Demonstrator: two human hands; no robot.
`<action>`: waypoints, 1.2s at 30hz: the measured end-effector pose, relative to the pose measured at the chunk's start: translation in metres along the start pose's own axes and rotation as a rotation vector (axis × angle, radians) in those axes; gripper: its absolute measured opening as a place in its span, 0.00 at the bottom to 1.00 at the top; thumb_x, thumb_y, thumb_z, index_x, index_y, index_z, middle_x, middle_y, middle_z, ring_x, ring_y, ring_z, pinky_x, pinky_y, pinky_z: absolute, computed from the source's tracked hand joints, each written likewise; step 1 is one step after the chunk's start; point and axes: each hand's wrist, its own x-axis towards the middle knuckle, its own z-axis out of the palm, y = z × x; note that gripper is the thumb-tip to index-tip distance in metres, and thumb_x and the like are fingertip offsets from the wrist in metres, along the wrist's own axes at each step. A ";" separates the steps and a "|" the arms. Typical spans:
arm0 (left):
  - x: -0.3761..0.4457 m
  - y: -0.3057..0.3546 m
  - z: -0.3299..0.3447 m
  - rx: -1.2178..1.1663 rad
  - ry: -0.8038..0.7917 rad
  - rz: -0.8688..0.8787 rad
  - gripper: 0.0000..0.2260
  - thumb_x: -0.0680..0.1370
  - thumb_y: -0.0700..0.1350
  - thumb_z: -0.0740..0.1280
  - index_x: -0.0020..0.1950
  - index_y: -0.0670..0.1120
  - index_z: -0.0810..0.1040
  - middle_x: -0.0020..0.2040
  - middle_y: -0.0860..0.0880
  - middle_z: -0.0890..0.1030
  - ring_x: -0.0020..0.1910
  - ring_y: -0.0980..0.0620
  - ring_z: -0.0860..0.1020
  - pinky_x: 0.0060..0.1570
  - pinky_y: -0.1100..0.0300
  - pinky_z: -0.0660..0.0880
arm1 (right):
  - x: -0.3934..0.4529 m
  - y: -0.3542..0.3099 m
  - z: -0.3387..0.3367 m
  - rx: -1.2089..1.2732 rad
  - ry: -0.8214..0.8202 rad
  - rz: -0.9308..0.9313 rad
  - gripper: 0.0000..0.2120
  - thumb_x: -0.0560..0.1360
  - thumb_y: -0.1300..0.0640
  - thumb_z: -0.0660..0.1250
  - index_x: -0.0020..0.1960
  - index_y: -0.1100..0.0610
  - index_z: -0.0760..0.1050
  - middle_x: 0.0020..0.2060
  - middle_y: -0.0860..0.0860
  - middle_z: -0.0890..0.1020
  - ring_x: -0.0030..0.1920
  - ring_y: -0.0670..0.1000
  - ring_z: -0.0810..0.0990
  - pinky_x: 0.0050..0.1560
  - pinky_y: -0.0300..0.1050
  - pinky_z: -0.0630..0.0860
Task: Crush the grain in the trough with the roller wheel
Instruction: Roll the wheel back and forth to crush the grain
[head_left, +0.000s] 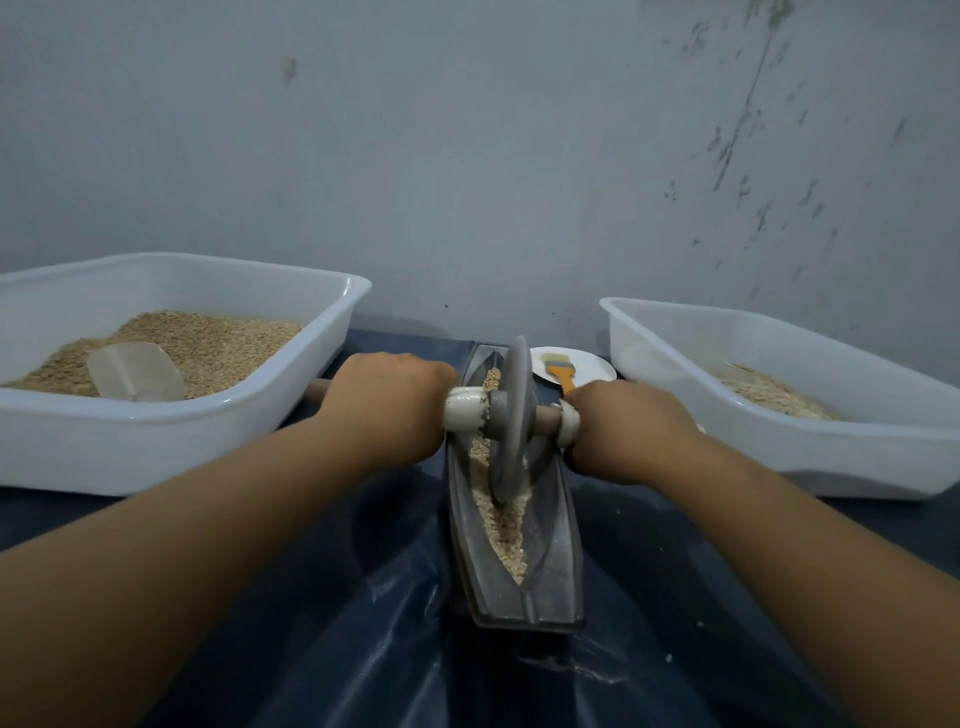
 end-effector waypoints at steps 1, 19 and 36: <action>0.003 0.000 -0.002 -0.012 -0.028 -0.001 0.06 0.74 0.52 0.67 0.46 0.55 0.71 0.33 0.55 0.69 0.34 0.53 0.71 0.32 0.60 0.61 | 0.002 -0.002 -0.001 0.006 -0.006 0.010 0.08 0.68 0.51 0.66 0.36 0.48 0.67 0.34 0.44 0.74 0.33 0.47 0.71 0.31 0.40 0.62; -0.014 0.007 -0.008 0.021 0.077 0.036 0.12 0.74 0.50 0.67 0.41 0.55 0.62 0.31 0.55 0.65 0.32 0.53 0.70 0.34 0.58 0.64 | -0.025 -0.003 -0.005 0.055 0.008 0.033 0.07 0.67 0.53 0.66 0.37 0.47 0.67 0.34 0.44 0.75 0.33 0.45 0.71 0.30 0.41 0.63; -0.039 0.009 -0.005 0.049 0.182 -0.017 0.19 0.68 0.51 0.73 0.36 0.55 0.59 0.26 0.57 0.58 0.25 0.61 0.57 0.27 0.64 0.50 | -0.040 -0.010 -0.002 -0.053 0.228 0.038 0.14 0.68 0.51 0.66 0.33 0.46 0.61 0.28 0.44 0.67 0.28 0.43 0.62 0.27 0.40 0.54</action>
